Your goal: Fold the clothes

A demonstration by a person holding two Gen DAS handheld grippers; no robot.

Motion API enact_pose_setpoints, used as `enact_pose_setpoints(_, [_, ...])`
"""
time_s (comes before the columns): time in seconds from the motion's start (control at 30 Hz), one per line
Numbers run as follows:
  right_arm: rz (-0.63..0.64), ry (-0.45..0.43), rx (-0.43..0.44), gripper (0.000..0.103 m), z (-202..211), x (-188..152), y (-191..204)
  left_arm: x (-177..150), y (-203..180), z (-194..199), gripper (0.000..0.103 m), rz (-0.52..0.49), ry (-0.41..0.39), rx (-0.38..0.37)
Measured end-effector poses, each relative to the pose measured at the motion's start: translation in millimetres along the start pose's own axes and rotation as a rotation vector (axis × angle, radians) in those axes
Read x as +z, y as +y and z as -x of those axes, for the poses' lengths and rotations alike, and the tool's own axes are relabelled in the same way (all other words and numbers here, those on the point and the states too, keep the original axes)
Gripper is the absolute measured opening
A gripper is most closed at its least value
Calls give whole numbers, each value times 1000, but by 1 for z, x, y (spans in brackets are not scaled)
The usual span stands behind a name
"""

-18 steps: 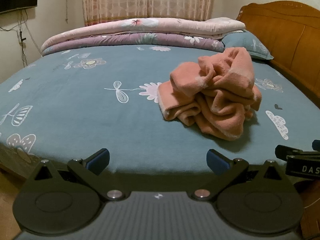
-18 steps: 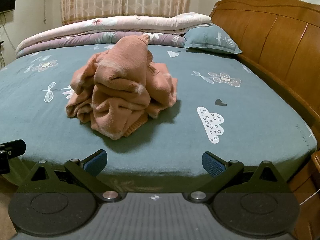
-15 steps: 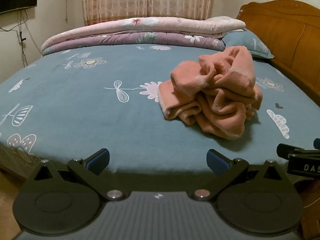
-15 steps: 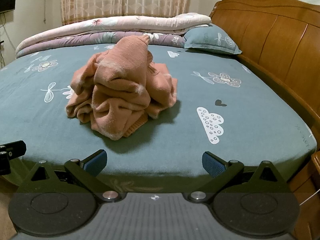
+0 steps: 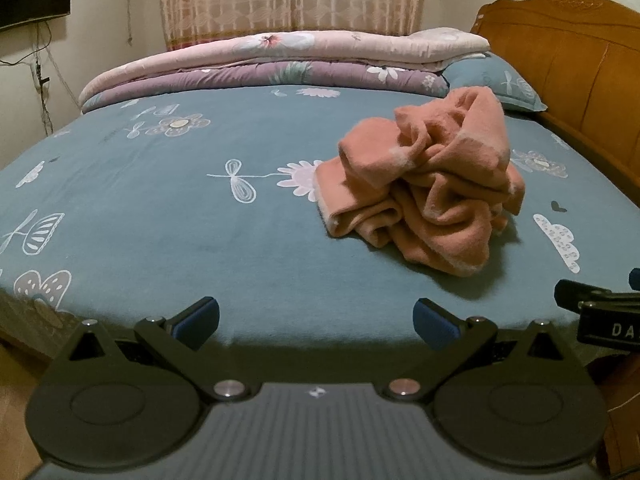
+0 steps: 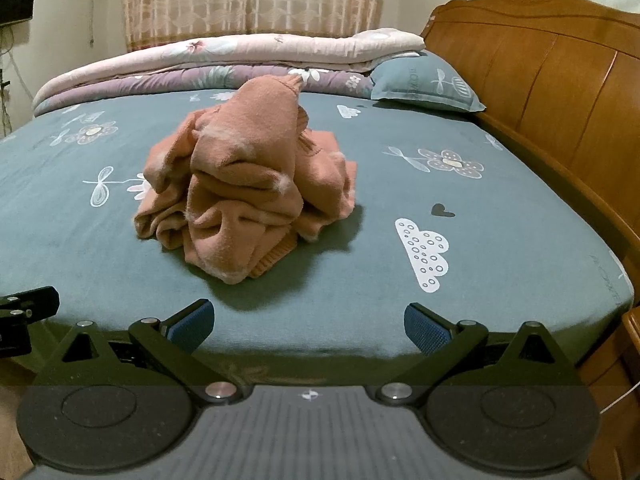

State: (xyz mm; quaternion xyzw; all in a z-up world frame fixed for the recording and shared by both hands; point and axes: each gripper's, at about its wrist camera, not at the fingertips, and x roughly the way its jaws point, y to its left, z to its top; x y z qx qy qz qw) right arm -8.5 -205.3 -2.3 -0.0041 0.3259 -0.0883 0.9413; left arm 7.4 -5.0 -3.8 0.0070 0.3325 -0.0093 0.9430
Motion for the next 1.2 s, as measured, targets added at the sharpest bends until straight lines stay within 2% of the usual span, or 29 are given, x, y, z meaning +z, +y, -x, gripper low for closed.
enact_pose_setpoints(1.2, [-12,3,-2,103,-9,5,-1,9,-8,-11,102,-10,4,-19])
